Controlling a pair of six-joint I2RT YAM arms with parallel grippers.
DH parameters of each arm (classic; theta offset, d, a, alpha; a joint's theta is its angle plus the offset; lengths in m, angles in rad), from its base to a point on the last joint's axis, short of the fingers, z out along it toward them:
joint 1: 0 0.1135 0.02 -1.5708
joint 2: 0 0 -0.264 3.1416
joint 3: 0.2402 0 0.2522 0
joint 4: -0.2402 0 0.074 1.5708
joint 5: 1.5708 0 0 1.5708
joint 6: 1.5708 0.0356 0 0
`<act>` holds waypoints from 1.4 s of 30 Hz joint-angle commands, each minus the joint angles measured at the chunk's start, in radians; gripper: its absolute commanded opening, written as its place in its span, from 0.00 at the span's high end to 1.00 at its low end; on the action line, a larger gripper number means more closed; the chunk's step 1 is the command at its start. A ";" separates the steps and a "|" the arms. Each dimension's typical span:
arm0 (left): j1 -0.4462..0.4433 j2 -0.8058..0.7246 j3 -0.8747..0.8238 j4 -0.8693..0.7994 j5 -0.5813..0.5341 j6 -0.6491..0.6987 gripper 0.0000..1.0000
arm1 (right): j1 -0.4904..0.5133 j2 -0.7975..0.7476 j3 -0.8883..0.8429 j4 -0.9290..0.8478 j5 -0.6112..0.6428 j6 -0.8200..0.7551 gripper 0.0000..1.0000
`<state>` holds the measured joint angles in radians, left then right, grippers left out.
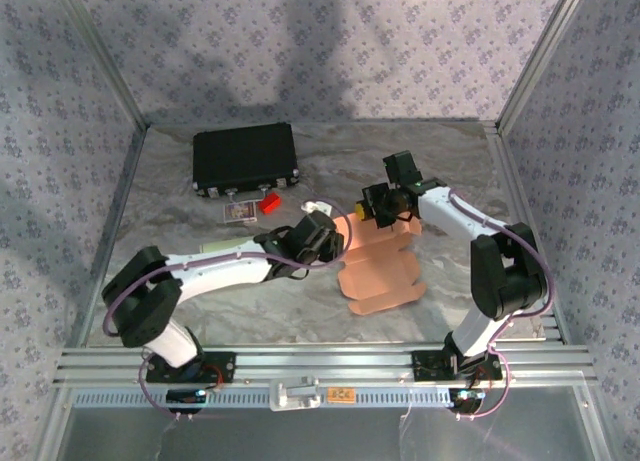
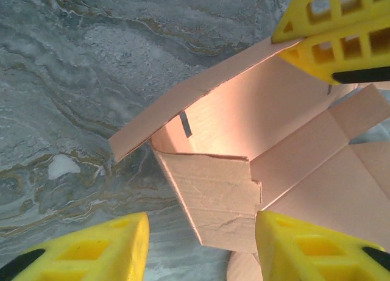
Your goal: Fold the paper box
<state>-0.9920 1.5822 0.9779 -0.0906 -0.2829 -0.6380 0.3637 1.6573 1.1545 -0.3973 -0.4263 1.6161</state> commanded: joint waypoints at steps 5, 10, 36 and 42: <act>-0.029 0.103 0.176 -0.194 -0.144 -0.024 0.50 | -0.012 -0.084 -0.007 -0.042 0.015 0.019 1.00; -0.022 0.148 0.197 -0.181 -0.128 0.017 0.53 | -0.010 -0.118 -0.033 -0.042 0.010 0.023 1.00; 0.124 -0.103 -0.012 -0.070 -0.014 0.072 0.58 | -0.121 -0.102 -0.072 0.020 -0.128 -0.381 1.00; 0.333 -0.140 -0.135 0.050 0.359 0.217 0.62 | -0.147 -0.038 -0.023 0.005 -0.181 -0.431 1.00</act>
<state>-0.7361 1.4006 0.8780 -0.0937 -0.1291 -0.5209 0.2264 1.5841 1.0996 -0.3851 -0.5812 1.2449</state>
